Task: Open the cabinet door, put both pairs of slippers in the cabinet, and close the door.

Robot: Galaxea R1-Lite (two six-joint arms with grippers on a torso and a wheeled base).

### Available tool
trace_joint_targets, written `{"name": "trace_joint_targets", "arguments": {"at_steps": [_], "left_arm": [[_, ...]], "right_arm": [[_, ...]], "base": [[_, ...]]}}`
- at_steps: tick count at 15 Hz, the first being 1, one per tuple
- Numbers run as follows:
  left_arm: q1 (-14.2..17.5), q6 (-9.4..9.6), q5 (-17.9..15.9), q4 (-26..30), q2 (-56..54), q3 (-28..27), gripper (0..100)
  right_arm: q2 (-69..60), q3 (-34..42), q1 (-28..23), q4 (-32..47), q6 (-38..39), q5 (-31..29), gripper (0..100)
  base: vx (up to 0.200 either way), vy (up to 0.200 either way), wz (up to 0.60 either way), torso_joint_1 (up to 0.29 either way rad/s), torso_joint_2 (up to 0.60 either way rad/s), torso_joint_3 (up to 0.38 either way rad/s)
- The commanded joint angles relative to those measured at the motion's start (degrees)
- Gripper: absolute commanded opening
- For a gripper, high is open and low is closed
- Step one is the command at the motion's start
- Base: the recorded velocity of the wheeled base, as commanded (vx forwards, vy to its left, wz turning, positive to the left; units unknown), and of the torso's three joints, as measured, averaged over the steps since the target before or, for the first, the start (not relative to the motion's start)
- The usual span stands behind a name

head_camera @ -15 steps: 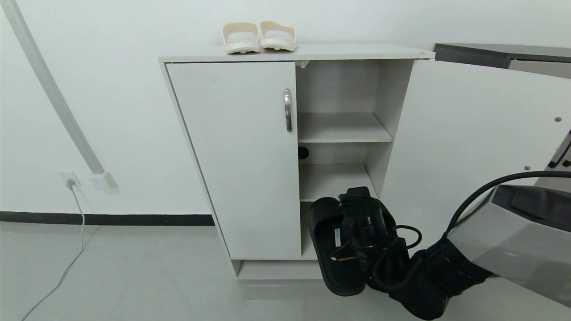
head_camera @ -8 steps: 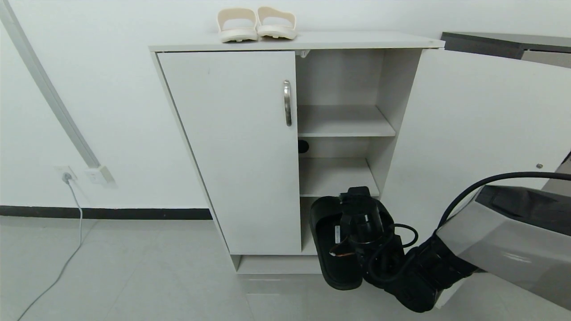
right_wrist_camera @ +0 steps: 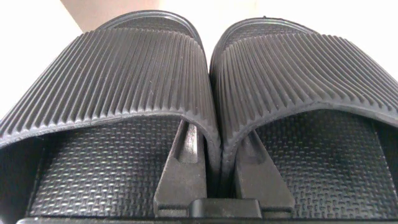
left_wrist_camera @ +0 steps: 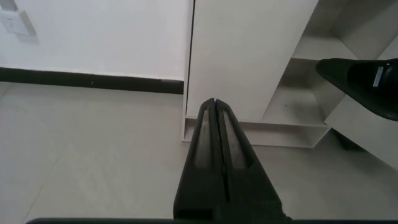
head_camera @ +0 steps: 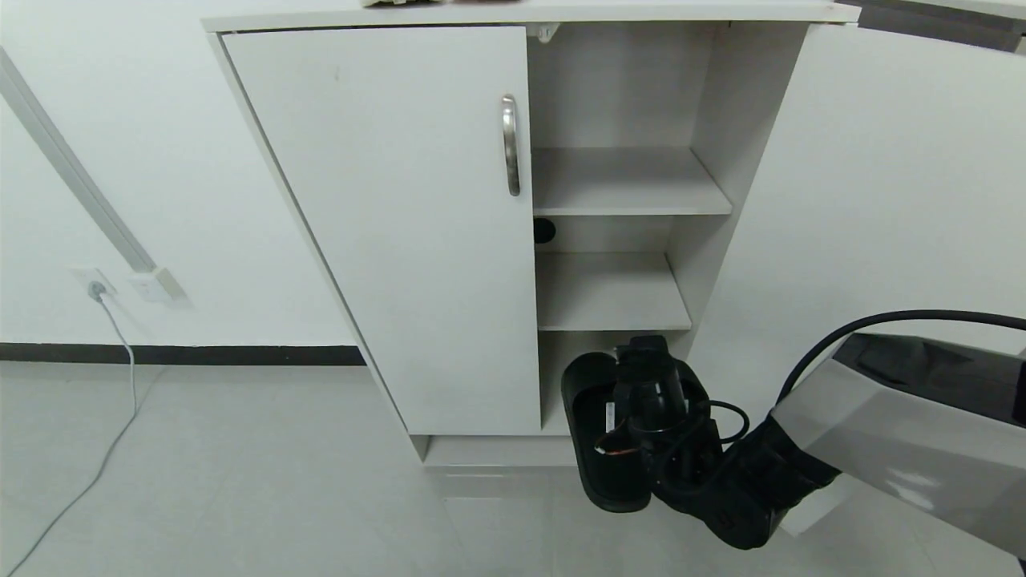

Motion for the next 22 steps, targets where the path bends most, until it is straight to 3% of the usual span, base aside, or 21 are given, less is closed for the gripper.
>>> {"name": "trace_joint_targets", "arguments": {"at_steps": [1,5,9,13,22], "left_arm": [[0.0,-0.02,0.1,0.0,0.1,0.0,0],[0.0,-0.20,0.1,0.0,0.1,0.0,0],[0.0,-0.20,0.1,0.0,0.1,0.0,0],[0.0,-0.20,0.1,0.0,0.1,0.0,0],[0.0,-0.20,0.1,0.0,0.1,0.0,0]], "right_arm": [[0.6,-0.1,0.0,-0.2,0.1,0.0,0],[0.8,0.4,0.1,-8.9,-3.1,-4.0,0],[1.5,2.3,0.3,-17.4,-7.5,-3.8,0],[2.2,2.4,0.3,-18.4,-8.3,-3.8,0],[2.3,2.4,0.3,-18.5,-8.3,-3.7,0]], "base": [[0.000,0.000,0.00,0.002,0.00,-0.203],[0.000,0.000,0.00,0.002,0.00,-0.065],[0.000,0.000,0.00,0.000,0.00,0.000],[0.000,0.000,0.00,0.000,0.00,0.000],[0.200,0.000,0.00,0.002,0.00,0.002]]}}
